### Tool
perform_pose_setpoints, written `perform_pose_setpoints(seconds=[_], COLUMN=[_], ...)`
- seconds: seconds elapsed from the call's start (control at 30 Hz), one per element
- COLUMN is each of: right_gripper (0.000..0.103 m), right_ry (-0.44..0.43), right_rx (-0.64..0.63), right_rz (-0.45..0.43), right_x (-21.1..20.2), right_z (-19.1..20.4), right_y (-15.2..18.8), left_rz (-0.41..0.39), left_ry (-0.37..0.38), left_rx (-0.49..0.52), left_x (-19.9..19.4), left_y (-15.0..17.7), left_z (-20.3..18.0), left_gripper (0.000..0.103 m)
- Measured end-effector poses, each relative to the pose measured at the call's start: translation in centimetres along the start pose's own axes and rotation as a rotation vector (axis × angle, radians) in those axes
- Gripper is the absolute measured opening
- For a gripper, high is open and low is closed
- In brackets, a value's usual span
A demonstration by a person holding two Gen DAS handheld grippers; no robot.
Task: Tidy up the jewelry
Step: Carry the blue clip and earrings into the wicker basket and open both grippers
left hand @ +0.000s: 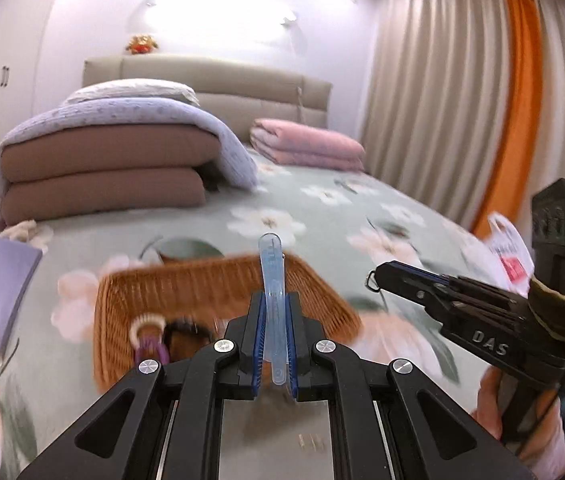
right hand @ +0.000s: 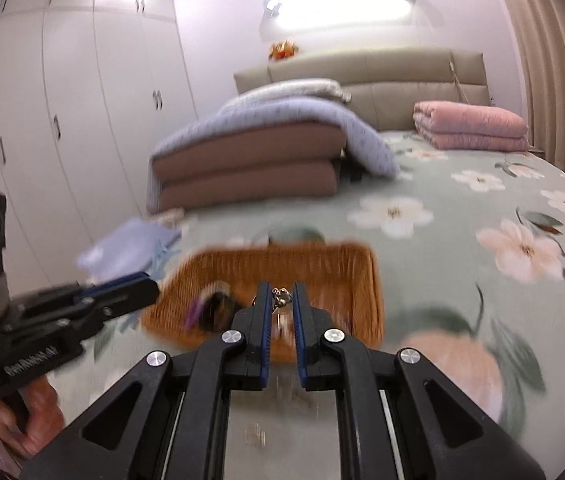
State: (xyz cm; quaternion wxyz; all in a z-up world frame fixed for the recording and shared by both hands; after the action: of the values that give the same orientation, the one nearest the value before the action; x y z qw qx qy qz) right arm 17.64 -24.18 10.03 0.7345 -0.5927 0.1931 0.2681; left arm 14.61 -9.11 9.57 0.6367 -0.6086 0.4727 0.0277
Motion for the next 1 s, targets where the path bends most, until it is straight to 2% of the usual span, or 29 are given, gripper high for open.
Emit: perform_pose_setpoints(seconds=[0.1,0.17,0.27,0.33,0.4,0.73,0.8,0.83,0.87,0.9,0.93,1.0], right_gripper=[0.012,0.012,0.012,0.012,0.012,0.013,0.015,0.020,0.025,0.034,0.035,0.035], right_ry=[-0.002,-0.022,-0.039,-0.026,-0.032,-0.041,-0.045,-0.044,-0.041,-0.033,-0.028,-0.035], right_rx=[0.054,0.083,0.103,0.109,0.119,0.145,0.142,0.141,0.140,0.140,0.139,0.136], right_rz=[0.036,0.060,0.099,0.150,0.165,0.164,0.159,0.151,0.145,0.133,0.122,0.097], right_x=[3.6,6.0,8.7,10.3,10.7,10.8,10.5,10.3,10.2,9.9,9.6,8.9], right_z=[-1.6,-2.6,-3.6,-3.9,-4.1,-4.9,-4.9,-4.8,-4.8,-4.8,-4.8,-4.8], right_y=[-0.9,-0.7,0.4,1.0,1.3,1.8,1.7,1.7,1.6,1.6,1.6,1.6], left_rz=[-0.044,0.000,0.059,0.079,0.083,0.090,0.089,0.082,0.071,0.053,0.026,-0.001], left_ry=[0.017,0.064,0.022,0.022,0.043,0.040,0.049,0.056,0.062,0.065,0.060,0.059], left_rx=[-0.015,-0.054,-0.035,-0.044,-0.054,-0.037,-0.040,-0.042,-0.043,-0.045,-0.050,-0.052], left_x=[3.5,6.8,9.8,10.8,11.0,11.7,11.5,11.1,10.9,10.5,9.9,8.9], left_y=[-0.1,0.7,1.6,1.7,1.9,1.8,1.9,2.1,2.0,2.0,1.9,1.9], left_z=[0.9,1.8,2.4,2.8,2.9,2.2,2.3,2.2,2.2,2.2,2.3,2.4], left_gripper=[0.010,0.010,0.010,0.010,0.010,0.010,0.017,0.028,0.049,0.059,0.064,0.064])
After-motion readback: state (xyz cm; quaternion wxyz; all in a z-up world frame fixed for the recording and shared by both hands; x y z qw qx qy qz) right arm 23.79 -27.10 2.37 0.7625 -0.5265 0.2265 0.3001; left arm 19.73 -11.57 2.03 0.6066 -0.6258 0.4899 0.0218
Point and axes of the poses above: each gripper's, at about its wrist camera, not at the fingertips, and x roughly the way its jaws point, z to its left, y to its underside, the point moved 4 cm from there along x, roughly the way its jaws point, and after that the axes turned 13 degrees about z, right-handed, at the moved point
